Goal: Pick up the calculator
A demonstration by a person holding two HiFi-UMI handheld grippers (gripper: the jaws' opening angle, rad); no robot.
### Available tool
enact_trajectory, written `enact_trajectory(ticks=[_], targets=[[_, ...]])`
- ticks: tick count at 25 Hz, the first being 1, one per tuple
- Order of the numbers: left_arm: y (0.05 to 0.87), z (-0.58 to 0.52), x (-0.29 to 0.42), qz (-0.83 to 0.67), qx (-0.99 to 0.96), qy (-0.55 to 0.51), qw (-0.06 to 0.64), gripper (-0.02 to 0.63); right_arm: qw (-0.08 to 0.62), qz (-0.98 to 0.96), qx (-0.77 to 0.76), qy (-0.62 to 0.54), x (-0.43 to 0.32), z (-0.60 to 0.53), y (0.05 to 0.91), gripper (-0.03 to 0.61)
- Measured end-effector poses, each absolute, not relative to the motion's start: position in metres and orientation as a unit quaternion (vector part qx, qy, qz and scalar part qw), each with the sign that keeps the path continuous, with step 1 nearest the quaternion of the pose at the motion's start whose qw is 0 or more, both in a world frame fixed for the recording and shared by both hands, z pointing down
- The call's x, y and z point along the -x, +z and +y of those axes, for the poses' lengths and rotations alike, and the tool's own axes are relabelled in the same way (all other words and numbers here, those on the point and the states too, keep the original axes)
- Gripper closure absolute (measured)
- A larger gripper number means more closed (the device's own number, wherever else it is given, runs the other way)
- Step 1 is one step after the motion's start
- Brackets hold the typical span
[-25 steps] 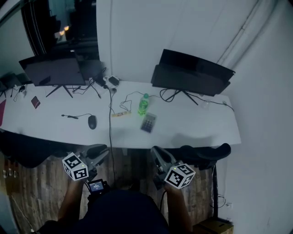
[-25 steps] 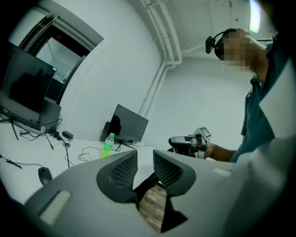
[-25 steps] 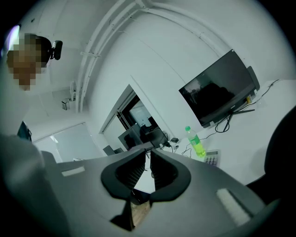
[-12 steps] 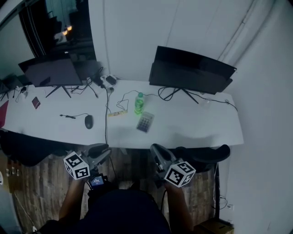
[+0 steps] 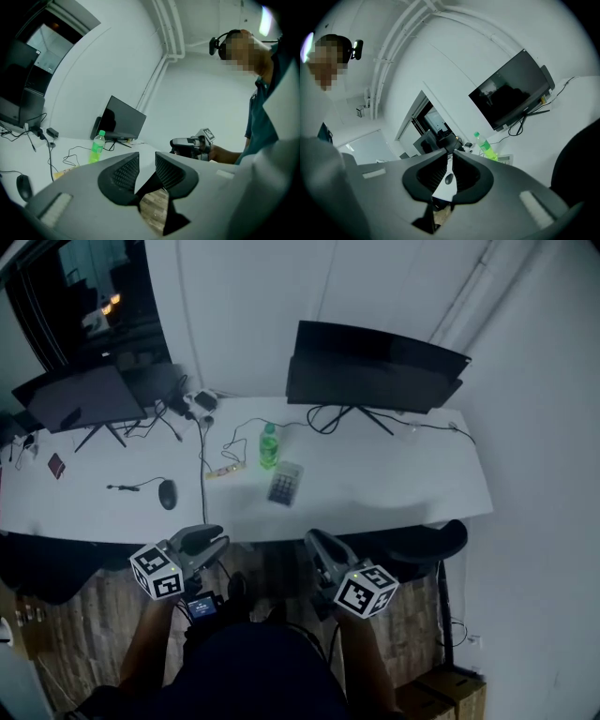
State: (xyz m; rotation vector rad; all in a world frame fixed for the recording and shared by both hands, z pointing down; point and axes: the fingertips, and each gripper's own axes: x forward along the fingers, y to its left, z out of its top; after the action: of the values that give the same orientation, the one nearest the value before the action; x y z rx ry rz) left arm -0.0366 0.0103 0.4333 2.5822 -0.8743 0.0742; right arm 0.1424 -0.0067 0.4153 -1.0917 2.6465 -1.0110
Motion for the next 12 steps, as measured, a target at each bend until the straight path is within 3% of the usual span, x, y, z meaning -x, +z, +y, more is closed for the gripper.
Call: enact_trajectory(ticks=[12], targets=[[0.431,-0.051,0.035,-0.238,-0.949,0.021,0.206,0.511,0.052,0.844,0.422,-0.328,-0.132,-0.033,0.414,0.561]])
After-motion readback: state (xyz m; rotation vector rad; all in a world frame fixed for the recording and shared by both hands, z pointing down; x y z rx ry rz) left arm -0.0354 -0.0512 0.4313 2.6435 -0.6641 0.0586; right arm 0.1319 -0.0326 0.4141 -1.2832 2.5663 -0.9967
